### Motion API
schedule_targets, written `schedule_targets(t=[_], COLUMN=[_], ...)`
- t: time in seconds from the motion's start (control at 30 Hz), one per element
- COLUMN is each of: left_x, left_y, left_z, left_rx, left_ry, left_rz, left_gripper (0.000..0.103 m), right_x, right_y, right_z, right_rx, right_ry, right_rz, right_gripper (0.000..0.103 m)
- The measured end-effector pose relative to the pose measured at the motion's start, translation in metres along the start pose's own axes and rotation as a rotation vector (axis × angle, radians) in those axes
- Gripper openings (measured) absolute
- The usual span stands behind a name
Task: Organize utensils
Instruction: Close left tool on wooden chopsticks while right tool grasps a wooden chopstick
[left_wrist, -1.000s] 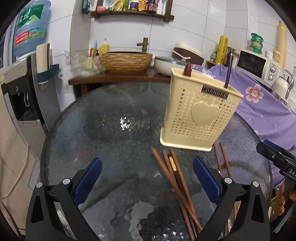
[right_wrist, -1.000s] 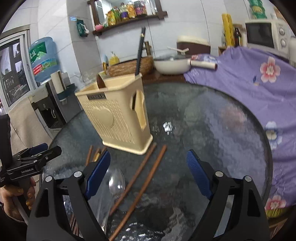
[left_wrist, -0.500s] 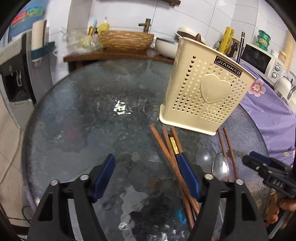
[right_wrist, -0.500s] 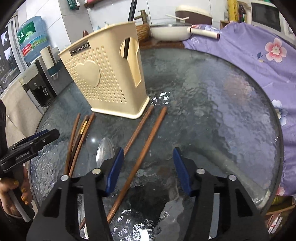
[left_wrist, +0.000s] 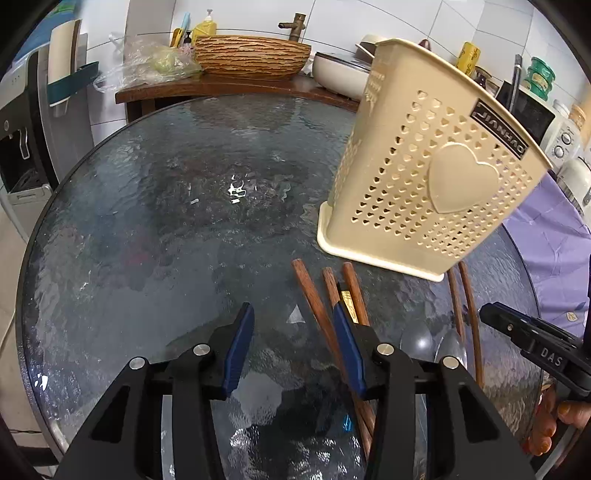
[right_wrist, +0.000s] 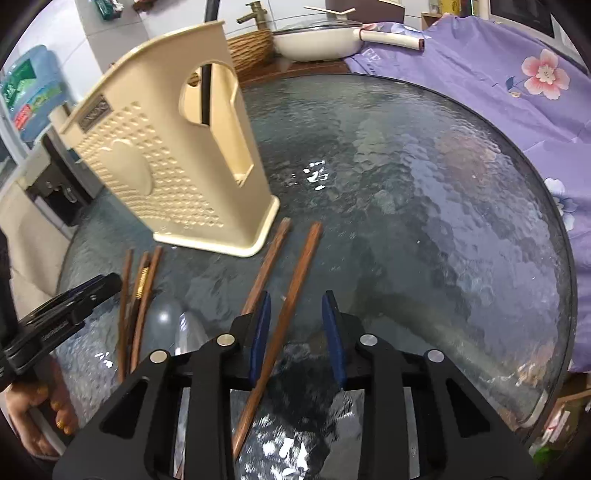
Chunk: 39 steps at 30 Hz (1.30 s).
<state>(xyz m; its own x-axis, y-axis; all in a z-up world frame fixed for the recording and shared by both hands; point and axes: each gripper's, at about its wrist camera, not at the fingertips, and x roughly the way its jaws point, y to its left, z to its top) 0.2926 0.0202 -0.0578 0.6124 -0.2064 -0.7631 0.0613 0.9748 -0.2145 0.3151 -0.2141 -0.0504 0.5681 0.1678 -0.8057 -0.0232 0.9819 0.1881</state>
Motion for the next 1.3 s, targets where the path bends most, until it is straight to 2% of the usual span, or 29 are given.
schedule_targets(t=[0.23,0.43,0.5,0.7,0.87,1.0,1.1,1.3], left_x=[0.003,0.009,0.013,0.019,0.020,0.020,0.019,0.019], left_y=[0.001,0.002,0.000,-0.006,-0.016,-0.024,-0.027,-0.030], left_z=[0.005,0.014,0.017,0.017,0.014,0.011,0.007,0.007], left_rx=[-0.010,-0.031,-0.026,0.007,0.031,0.056,0.062,0.068], left_ry=[-0.003,0.003,0.007,0.023,0.034,0.041,0.040,0.049], left_rz=[0.007,0.005,0.018,0.039,0.042,0.045,0.048,0.046], left_gripper=[0.041,0.038,0.033,0.023,0.022,0.015,0.014,0.013], right_x=[0.015,0.022,0.022,0.023,0.025,0.027,0.028,0.032], right_y=[0.002,0.006,0.009,0.014,0.021,0.025,0.023,0.019], right_z=[0.006,0.008,0.007,0.005,0.007,0.010,0.014,0.022], right_rx=[0.015,-0.009,-0.022,-0.045,-0.060,-0.061,-0.044,-0.030], right_ry=[0.016,0.013,0.013,0.015,0.020,0.029,0.035,0.045], right_rz=[-0.047,-0.074,-0.084,-0.096,-0.104,-0.102,-0.092,-0.082], right_gripper=[0.027,0.020,0.018,0.016,0.015,0.014,0.010,0.009])
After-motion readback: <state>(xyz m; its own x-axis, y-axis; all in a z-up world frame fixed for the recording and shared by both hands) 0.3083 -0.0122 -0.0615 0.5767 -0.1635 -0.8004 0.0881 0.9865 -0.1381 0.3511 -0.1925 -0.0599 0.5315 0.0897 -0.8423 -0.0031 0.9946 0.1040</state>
